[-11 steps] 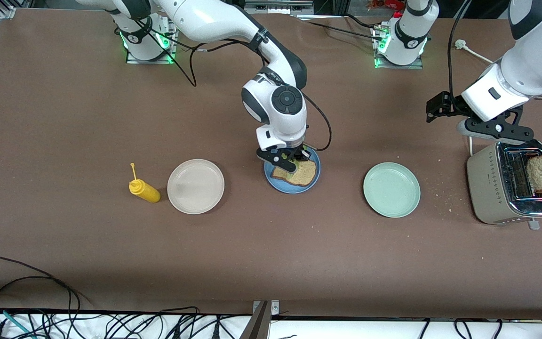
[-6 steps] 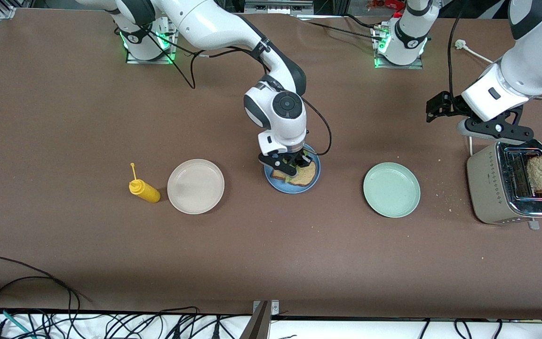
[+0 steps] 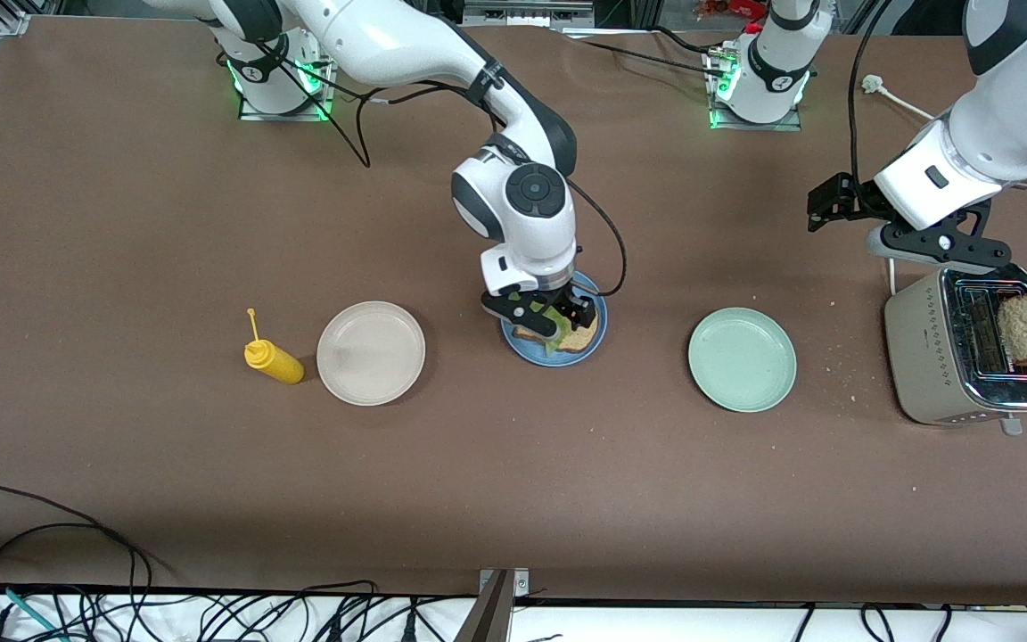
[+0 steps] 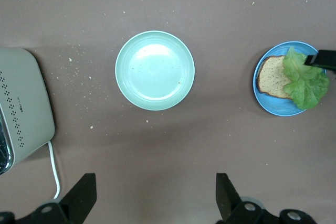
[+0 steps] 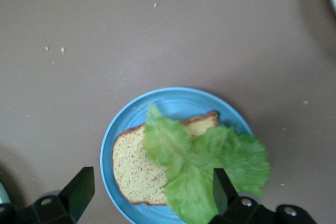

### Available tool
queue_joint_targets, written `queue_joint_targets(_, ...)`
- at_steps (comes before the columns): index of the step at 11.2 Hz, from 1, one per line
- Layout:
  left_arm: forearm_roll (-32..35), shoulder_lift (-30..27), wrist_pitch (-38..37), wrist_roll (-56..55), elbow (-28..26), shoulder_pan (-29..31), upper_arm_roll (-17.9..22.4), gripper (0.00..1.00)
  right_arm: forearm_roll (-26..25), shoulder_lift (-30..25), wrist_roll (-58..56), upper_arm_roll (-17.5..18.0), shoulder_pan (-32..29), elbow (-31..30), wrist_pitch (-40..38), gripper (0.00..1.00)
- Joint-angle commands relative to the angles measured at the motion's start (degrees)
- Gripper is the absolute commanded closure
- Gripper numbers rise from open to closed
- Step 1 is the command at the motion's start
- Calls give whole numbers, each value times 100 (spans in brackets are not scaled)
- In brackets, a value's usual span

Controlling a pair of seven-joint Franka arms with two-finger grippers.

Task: Make sandwich in blue plate with both arms
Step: 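Lower the lettuce onto the bread and open the right gripper, then move the right gripper back toward the yellow squeeze bottle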

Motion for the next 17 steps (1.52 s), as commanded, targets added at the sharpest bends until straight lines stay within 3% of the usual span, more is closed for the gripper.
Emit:
queue_joint_targets(1,25,-26,-99,-66,40,-25,17,0,-51,-514,-523,62,-229,7,-766,0)
queue_joint_targets(4,25,-26,-99,-75,40,-34,17,0,-60,-655,-1102,54,-387,-19,-971,0)
queue_joint_targets(5,25,-26,-99,-75,40,-26,8,0,-60,-839,-1558,54,-544,-289,-971,0)
queue_joint_targets(10,25,-26,-107,-75,40,-25,17,0,212,-1946,-4589,62,-1739,-1600,-1110,0)
queue_joint_targets(12,25,-26,-107,-75,40,-25,17,0,519,-2132,-5871,71,-2257,-1610,-1583,0)
queue_joint_targets(17,25,-26,-107,-75,40,-25,17,0,546,-2615,-8649,176,-3233,-1916,-2262,0)
